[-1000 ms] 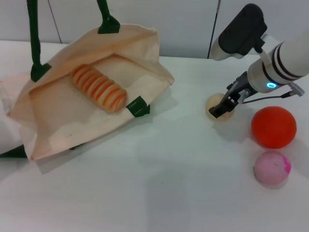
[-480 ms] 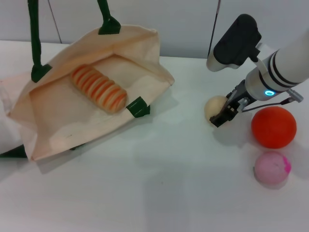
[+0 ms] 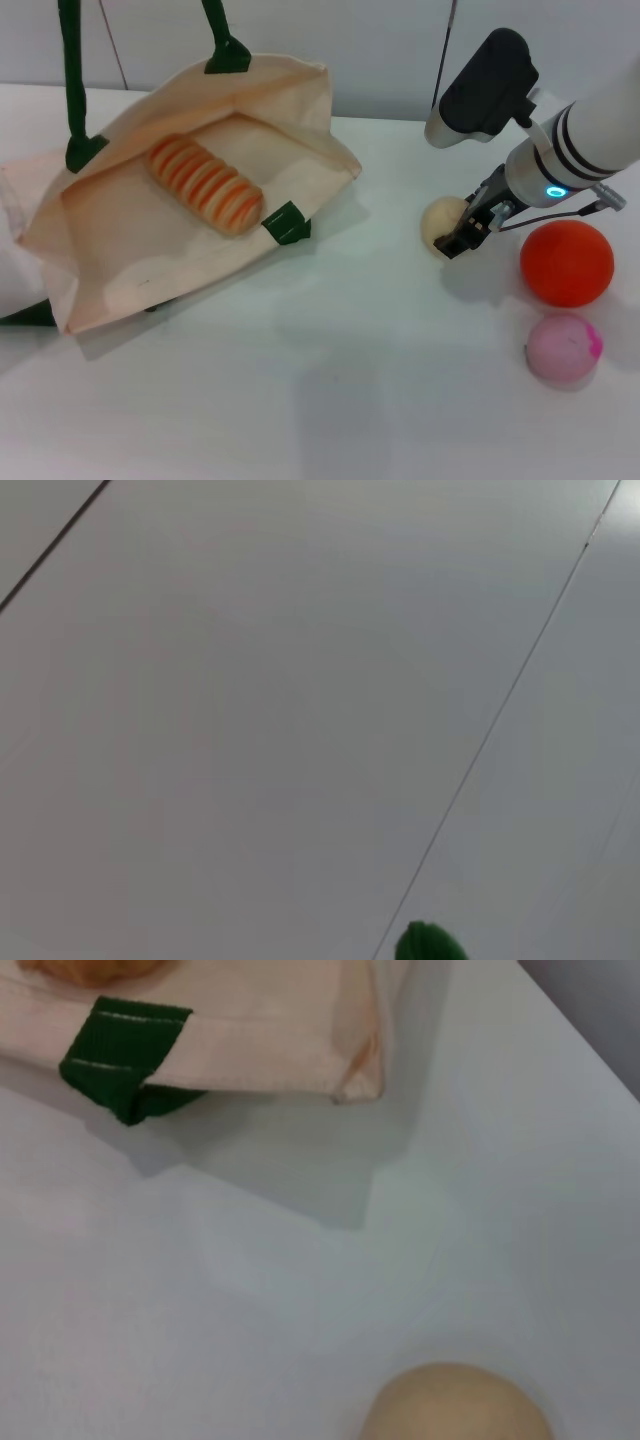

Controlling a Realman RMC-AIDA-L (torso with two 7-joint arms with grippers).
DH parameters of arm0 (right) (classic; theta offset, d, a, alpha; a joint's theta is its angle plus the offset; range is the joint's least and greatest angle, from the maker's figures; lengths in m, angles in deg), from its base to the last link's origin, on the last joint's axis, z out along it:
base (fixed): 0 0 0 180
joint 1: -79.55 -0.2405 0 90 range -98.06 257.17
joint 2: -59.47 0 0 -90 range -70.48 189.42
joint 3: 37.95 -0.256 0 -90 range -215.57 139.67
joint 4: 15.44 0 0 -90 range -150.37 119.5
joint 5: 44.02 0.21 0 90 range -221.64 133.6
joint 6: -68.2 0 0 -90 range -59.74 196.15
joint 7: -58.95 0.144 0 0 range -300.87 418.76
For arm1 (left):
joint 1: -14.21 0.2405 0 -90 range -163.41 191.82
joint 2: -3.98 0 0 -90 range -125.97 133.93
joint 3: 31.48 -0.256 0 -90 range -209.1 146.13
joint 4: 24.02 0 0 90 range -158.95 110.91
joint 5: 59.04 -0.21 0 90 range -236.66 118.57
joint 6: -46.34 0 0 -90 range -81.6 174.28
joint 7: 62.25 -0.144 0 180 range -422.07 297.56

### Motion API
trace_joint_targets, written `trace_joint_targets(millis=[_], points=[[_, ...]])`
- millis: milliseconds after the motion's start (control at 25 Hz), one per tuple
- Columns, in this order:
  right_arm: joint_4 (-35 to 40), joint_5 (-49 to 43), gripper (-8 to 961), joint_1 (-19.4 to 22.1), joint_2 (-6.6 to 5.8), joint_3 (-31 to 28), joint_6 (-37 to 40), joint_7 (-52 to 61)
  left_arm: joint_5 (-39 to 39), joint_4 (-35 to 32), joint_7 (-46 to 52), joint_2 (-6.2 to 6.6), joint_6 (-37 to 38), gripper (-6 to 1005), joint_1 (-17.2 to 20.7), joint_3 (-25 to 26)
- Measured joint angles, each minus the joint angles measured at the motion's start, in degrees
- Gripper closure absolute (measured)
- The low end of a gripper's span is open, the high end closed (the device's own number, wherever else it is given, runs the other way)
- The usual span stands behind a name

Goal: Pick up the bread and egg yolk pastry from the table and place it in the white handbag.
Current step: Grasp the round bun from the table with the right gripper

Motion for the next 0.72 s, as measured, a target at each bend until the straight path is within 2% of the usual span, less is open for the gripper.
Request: trace_joint_targets(millis=[520, 600, 720], points=[[1.50, 0.07, 287, 0.87, 0.00, 0.18, -0.38, -0.76, 0.00, 0.00, 0.00, 0.06, 0.01, 856, 0.15, -0.01], [4.47, 1.00, 298, 2.29, 0.00, 0.18, -1.31, -1.55, 0.00, 0.00, 0.00, 0.07, 0.00, 855, 0.20, 0.00], [12.72, 5.06, 301, 6.46, -0.15, 0.36, -4.89, -4.13, 0.01, 0.00, -0.01, 0.11, -0.07, 855, 0.26, 0.00]])
